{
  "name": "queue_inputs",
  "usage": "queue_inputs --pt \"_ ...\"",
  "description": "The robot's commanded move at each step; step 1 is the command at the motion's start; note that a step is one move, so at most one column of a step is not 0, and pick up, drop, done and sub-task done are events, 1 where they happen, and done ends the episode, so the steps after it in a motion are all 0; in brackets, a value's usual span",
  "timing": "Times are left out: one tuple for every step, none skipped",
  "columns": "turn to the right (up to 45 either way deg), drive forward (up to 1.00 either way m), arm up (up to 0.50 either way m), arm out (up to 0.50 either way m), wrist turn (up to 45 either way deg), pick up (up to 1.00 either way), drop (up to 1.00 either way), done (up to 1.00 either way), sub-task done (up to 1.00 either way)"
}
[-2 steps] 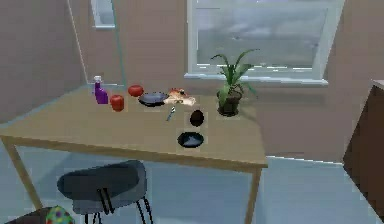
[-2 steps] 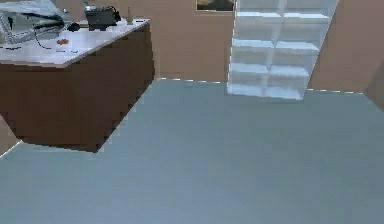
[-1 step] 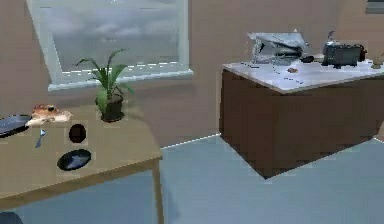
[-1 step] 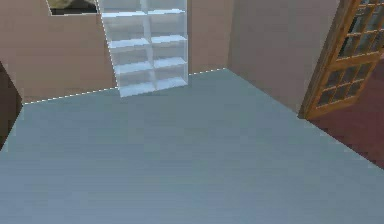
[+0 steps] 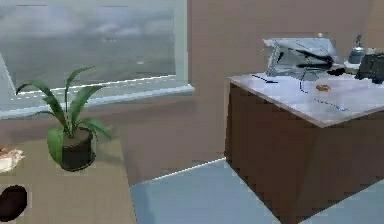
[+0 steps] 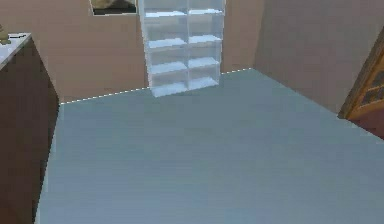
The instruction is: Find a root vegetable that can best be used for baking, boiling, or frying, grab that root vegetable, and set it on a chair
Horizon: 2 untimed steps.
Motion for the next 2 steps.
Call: queue_inputs --pt "-45.0 0.0 0.0 0.0 0.0 0.0 0.0 0.0 0.0" --pt "-45.0 0.0 0.0 0.0 0.0 0.0 0.0 0.0 0.0"
